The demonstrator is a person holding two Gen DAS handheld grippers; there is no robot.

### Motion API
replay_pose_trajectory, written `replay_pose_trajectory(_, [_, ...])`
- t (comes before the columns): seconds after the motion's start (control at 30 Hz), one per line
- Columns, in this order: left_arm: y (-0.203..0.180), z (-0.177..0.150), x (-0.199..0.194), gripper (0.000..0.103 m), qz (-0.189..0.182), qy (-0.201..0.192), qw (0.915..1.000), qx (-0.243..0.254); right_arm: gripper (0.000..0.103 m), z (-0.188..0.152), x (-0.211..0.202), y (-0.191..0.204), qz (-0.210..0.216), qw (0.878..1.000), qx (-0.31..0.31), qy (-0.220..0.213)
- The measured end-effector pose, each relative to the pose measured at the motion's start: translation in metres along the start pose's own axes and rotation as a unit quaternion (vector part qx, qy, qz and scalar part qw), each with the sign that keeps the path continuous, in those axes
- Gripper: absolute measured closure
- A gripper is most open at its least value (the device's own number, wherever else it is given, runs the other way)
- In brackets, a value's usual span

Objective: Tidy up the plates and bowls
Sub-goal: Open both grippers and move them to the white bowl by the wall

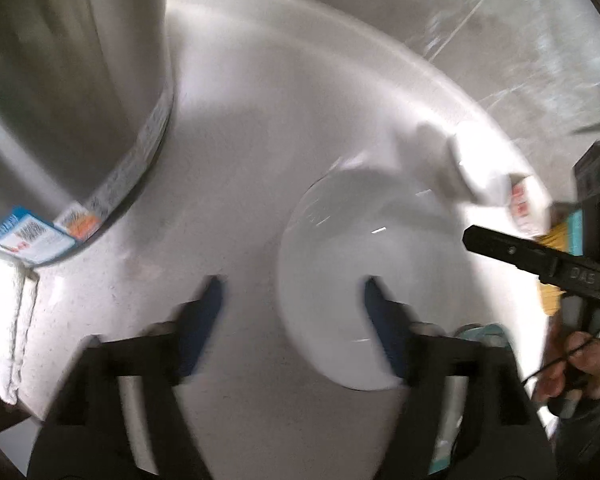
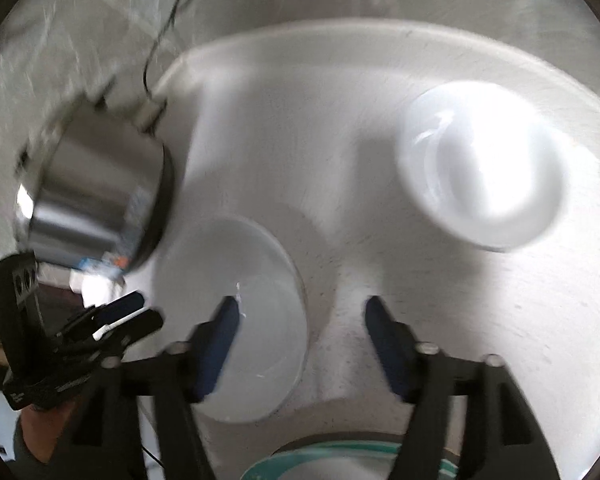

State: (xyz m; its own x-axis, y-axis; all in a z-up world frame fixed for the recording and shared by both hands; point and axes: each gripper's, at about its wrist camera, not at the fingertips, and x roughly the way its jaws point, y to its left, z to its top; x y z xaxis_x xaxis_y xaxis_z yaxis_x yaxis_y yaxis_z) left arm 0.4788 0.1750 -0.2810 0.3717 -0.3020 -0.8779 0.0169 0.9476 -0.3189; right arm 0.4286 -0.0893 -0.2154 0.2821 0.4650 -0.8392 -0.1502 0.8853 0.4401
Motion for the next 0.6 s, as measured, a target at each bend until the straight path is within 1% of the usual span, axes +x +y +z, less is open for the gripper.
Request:
replay_pose_trajectory(0.03, [-0.003,0.003,-0.006,0.027,-0.011,-0.004,0.9999,0.000,0.029,-0.003,-0.014,-0.006,0.017,1.000,0.014,-0.018])
replay_pose_trajectory(0.07, [-0.007,0.008,-0.013,0.027,-0.030,-0.008,0.9995,0.001,0.022,-0.006,-0.028,-0.013,0.036,0.998,0.029,-0.039])
replay_pose_trajectory(0.13, [-0.012,0.016,-0.021,0.025,-0.068,-0.015,0.9976,-0.001,0.015,-0.014,-0.056,-0.030,0.066,0.992,0.058,-0.086])
replay_pose_trajectory(0.17, [-0.015,0.021,-0.025,0.022,-0.090,-0.022,0.9957,-0.001,0.014,-0.020,-0.069,-0.041,0.082,0.988,0.073,-0.112])
replay_pose_trajectory(0.2, [-0.019,0.026,-0.028,0.022,-0.107,-0.030,0.9938,-0.001,0.013,-0.024,-0.079,-0.050,0.095,0.983,0.086,-0.129])
replay_pose_trajectory(0.23, [-0.022,0.032,-0.030,0.022,-0.124,-0.038,0.9916,0.000,0.010,-0.030,-0.090,-0.063,0.117,0.977,0.104,-0.147])
replay_pose_trajectory(0.27, [-0.026,0.035,-0.032,0.022,-0.132,-0.043,0.9904,0.002,0.003,-0.034,-0.096,-0.071,0.134,0.972,0.116,-0.155])
replay_pose_trajectory(0.3, [-0.031,0.040,-0.033,0.022,-0.138,-0.049,0.9893,0.006,0.000,-0.038,-0.101,-0.080,0.150,0.967,0.132,-0.161])
replay_pose_trajectory(0.33, [-0.035,0.045,-0.032,0.022,-0.135,-0.047,0.9897,0.010,0.000,-0.042,-0.105,-0.088,0.157,0.963,0.145,-0.166])
replay_pose_trajectory(0.4, [-0.044,0.057,-0.024,0.022,-0.137,-0.023,0.9902,0.019,0.000,-0.046,-0.114,-0.102,0.144,0.963,0.150,-0.172])
replay_pose_trajectory(0.43, [-0.050,0.064,-0.022,0.022,-0.138,-0.018,0.9901,0.022,0.000,-0.047,-0.117,-0.105,0.137,0.964,0.148,-0.175])
replay_pose_trajectory(0.53, [-0.075,0.090,-0.012,0.022,-0.102,-0.011,0.9927,0.063,0.000,-0.043,-0.126,-0.110,0.110,0.967,0.141,-0.181])
replay_pose_trajectory(0.6, [-0.100,0.107,-0.004,0.022,-0.078,-0.007,0.9906,0.112,0.000,-0.033,-0.126,-0.115,0.086,0.971,0.142,-0.173])
